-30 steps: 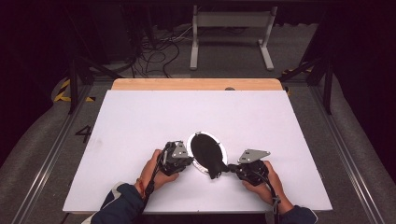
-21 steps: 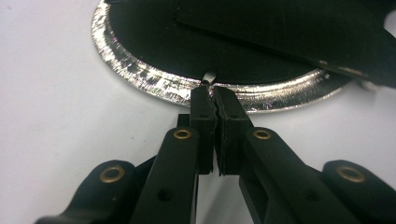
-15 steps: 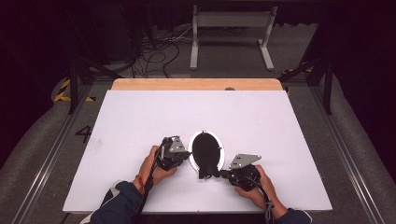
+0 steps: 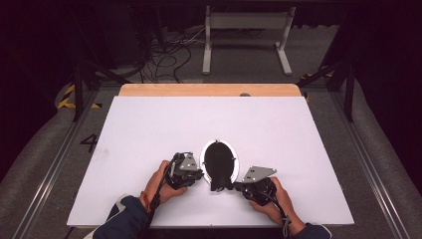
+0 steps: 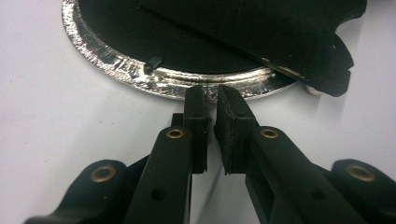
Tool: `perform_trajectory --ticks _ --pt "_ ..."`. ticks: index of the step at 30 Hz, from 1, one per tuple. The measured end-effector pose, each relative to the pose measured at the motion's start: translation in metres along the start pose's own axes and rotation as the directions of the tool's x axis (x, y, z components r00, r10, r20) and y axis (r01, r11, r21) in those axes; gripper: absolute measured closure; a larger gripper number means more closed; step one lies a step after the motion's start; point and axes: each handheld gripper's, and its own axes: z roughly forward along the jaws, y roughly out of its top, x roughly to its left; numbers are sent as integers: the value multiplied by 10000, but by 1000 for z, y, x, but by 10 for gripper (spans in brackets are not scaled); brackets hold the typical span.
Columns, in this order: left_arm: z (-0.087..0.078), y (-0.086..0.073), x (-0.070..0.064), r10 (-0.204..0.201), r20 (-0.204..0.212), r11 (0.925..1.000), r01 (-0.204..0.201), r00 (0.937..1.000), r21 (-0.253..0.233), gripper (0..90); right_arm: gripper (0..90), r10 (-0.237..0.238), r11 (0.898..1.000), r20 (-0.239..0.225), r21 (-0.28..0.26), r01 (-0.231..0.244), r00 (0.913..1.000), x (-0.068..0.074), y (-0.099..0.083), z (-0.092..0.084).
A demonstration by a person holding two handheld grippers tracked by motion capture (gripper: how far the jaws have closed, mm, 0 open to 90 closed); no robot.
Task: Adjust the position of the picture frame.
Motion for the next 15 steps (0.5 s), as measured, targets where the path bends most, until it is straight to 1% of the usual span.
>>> perform_trajectory --ticks 2,4,6,8,11,15 --pt "1 2 -2 16 -96 10000 -15 10000 25 830 900 -9 10000 41 -7 9 10000 1 0 0" --pt "2 2 -2 -62 -244 9999 60 9997 -102 832 900 68 10000 24 -29 -68 10000 1 0 0" --pt "3 2 -2 -84 -281 9999 81 9996 -115 833 900 114 9999 3 -47 -114 9999 1 0 1" --pt "5 4 -2 -121 -480 9998 115 9988 -142 835 900 157 9999 61 -63 -156 9999 1 0 1" --pt "7 5 0 -118 -566 9997 106 9983 -211 842 900 116 9999 229 -72 -114 9997 3 1 2" --pt "8 5 2 -112 -548 9996 98 9984 -258 835 900 191 9997 467 -130 -185 9987 3 2 4"
